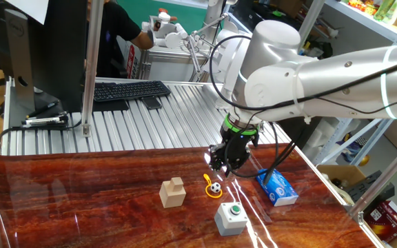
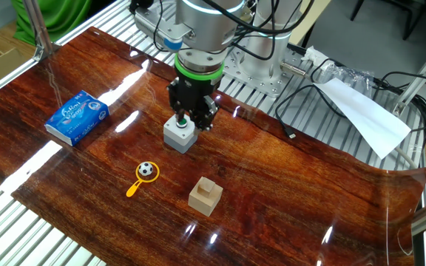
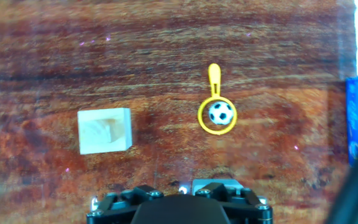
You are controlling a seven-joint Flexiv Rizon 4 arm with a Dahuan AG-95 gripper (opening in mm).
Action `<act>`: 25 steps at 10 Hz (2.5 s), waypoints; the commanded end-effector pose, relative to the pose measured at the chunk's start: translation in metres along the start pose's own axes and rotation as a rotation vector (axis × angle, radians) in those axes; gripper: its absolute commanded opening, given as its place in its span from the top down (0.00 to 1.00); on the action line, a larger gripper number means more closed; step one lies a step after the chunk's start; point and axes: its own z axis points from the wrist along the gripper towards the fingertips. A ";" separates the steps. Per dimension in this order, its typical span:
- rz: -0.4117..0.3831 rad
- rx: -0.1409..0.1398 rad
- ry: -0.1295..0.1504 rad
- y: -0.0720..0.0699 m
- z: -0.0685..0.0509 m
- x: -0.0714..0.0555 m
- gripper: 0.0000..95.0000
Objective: Remove the bubble ring from the ball
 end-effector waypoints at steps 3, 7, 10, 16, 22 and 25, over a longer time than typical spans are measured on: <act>0.000 -0.001 -0.001 0.000 0.000 0.000 1.00; -0.001 -0.001 -0.002 0.000 0.001 0.001 1.00; -0.001 -0.001 -0.002 0.000 0.001 0.002 1.00; -0.051 -0.010 -0.009 -0.018 0.014 -0.005 1.00; -0.068 -0.022 -0.028 -0.031 0.043 -0.014 1.00; -0.071 -0.030 -0.020 -0.031 0.048 -0.020 1.00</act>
